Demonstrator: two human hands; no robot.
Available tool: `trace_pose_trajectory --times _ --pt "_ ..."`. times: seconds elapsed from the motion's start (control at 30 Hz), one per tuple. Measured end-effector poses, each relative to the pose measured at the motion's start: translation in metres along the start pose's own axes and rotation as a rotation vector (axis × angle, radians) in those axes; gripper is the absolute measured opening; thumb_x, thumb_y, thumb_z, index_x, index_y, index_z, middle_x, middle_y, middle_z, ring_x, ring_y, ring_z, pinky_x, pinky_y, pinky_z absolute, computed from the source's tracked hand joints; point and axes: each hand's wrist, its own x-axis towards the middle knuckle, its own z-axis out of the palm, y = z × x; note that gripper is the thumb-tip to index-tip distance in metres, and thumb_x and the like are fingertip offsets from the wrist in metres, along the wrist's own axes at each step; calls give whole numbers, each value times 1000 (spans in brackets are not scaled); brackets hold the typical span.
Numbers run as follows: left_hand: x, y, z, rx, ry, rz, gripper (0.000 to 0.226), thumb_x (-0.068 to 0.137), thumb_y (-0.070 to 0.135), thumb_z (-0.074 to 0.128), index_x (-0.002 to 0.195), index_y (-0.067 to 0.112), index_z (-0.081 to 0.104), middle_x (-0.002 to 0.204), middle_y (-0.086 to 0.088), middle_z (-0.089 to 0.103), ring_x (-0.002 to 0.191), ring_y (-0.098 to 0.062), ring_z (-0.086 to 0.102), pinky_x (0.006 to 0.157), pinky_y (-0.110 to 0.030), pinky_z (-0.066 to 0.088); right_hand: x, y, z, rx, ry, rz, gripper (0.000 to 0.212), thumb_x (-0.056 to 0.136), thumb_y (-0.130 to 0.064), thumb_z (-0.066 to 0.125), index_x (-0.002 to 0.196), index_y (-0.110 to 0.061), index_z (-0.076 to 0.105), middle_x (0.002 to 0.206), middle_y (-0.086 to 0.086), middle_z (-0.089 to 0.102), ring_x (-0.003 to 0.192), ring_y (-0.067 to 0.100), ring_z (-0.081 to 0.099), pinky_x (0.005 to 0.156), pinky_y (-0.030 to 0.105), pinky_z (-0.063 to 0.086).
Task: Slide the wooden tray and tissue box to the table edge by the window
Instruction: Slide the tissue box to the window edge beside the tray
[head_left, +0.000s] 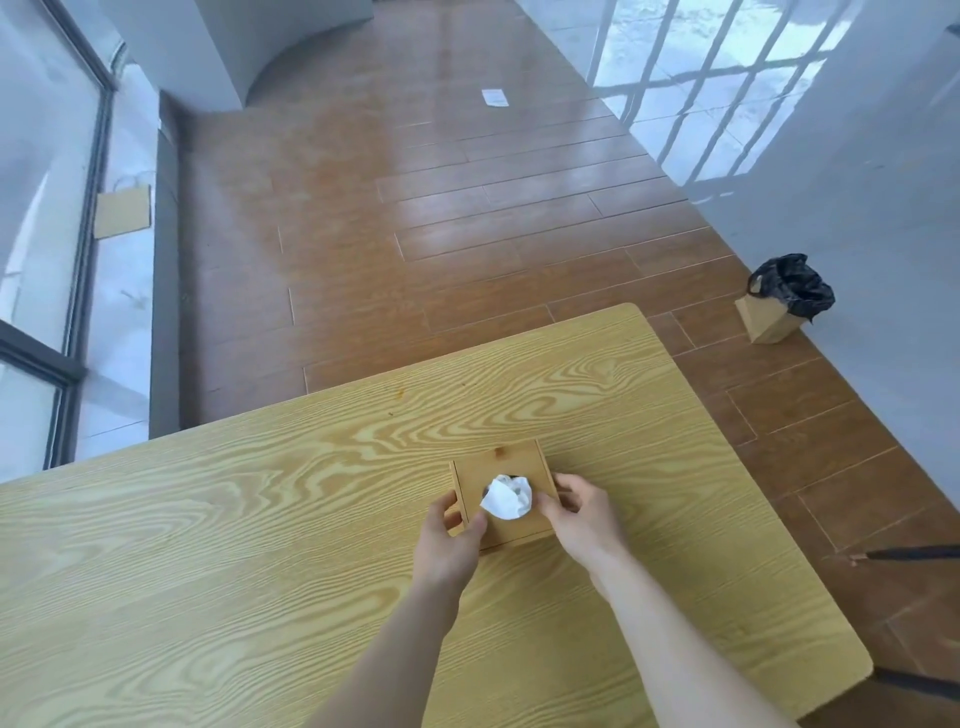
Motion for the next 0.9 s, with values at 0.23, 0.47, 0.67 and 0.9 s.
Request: trace_pose_trajectory --times 0.23,0.47,0.67,0.9 --pt "-9 1 -48 -57 20 18 54 91 31 68 141 31 48 132 4 58 109 -16 62 82 -31 45 -13 -22 34 -62 -30 -54 36 81 -45 78 114 -35 70 103 -12 75 99 6 69 96 38 56" --pt "-16 2 -136 -117 81 59 53 91 31 68 141 29 50 130 2 60 111 -18 63 90 -33 46 -42 -70 105 -131 -87 -148 46 83 -43 78 124 -28 65 116 -7 71 106 10 65 96 35 53" --pt "-18 -9 -254 -203 139 98 50 93 29 66 140 28 50 132 0 59 109 -17 61 88 -32 43 -87 -115 209 -204 -161 -217 44 86 -42 77 125 -26 63 113 -8 68 102 10 64 93 32 50" --pt "-17 -30 -407 -256 259 131 44 93 28 65 136 29 53 118 4 55 84 5 53 73 -26 41 -142 -159 353 -235 -228 -228 37 88 -37 75 121 -29 59 101 -9 64 96 13 65 88 32 50"
